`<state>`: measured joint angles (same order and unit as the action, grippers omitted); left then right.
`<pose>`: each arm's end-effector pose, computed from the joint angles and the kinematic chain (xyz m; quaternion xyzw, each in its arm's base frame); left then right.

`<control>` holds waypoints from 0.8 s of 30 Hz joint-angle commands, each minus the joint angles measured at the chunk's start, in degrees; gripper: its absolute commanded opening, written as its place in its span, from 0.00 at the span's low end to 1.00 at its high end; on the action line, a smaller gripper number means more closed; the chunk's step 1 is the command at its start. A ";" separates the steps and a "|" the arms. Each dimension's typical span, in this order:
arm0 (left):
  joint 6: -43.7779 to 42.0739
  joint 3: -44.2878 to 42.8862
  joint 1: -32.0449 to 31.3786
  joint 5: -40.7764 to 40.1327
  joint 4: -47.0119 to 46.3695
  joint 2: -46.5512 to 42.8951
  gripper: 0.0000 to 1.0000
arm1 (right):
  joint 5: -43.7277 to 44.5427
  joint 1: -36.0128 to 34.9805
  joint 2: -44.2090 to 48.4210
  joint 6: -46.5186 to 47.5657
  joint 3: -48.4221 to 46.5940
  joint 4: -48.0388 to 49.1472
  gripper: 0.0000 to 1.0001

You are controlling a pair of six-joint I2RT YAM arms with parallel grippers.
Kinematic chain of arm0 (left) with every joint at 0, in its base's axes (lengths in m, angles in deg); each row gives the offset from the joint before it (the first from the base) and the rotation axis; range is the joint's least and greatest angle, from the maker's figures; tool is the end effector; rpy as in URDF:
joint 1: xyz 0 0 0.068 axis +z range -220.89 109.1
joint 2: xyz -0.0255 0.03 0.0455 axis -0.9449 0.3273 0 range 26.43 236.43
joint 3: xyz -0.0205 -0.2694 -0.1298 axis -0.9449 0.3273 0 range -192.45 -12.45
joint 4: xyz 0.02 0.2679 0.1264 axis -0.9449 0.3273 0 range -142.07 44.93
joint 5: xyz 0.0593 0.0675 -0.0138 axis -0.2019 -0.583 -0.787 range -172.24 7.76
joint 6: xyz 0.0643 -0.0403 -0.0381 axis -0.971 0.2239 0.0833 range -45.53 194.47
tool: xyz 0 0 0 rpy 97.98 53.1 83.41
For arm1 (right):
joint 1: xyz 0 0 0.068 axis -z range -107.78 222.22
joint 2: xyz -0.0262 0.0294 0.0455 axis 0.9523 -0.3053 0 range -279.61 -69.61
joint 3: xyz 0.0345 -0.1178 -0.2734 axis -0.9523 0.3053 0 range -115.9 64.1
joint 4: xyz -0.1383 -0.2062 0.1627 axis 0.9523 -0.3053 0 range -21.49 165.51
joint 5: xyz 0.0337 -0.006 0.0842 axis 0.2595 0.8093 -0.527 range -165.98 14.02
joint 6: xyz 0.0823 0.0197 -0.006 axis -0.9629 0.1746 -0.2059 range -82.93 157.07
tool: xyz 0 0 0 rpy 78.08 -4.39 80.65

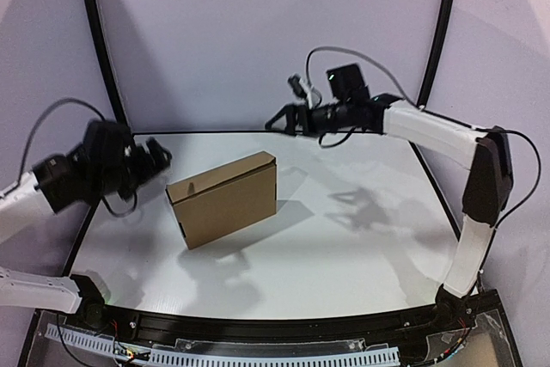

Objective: Fold the paper box

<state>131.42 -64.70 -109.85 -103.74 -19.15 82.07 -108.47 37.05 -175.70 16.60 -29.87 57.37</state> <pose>0.2167 -0.1400 0.3125 -0.2203 0.8526 -0.2180 0.4207 0.3921 0.3252 0.3242 -0.2447 0.8079 0.4377 0.3096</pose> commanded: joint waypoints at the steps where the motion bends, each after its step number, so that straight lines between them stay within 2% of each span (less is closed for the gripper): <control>1: -8.74 -11.33 2.01 -13.04 11.45 3.15 0.99 | 4.28 4.29 6.90 5.43 -1.49 -3.01 0.98; 4: -10.74 -13.51 10.02 -9.82 12.12 4.88 0.99 | 4.17 12.35 10.84 0.62 6.67 2.69 0.98; 6: -10.90 -12.40 16.25 -7.58 11.92 5.51 0.99 | 3.10 18.06 14.10 -3.93 14.87 8.00 0.98; 9: -11.21 -8.69 22.03 -5.86 10.25 4.41 0.99 | 2.97 24.60 19.36 -7.34 26.81 17.80 0.98; 11: -13.59 -6.00 22.50 1.08 3.84 3.23 0.99 | 1.63 24.27 21.34 -6.65 30.61 21.96 0.98; 14: -16.80 -3.22 22.59 14.15 -5.55 3.63 0.99 | -0.86 23.75 20.79 -6.49 29.10 17.16 0.98; 22: -21.62 -5.07 20.60 43.53 -19.97 21.54 0.99 | -0.98 23.69 21.85 -5.25 31.22 12.46 0.98; 24: -24.89 -7.22 17.73 47.21 -19.81 24.73 0.99 | -1.98 23.68 21.80 -5.20 31.73 12.11 0.98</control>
<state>112.67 -69.52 -88.38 -73.31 -33.00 101.18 -108.90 60.59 -154.52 10.85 0.70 71.15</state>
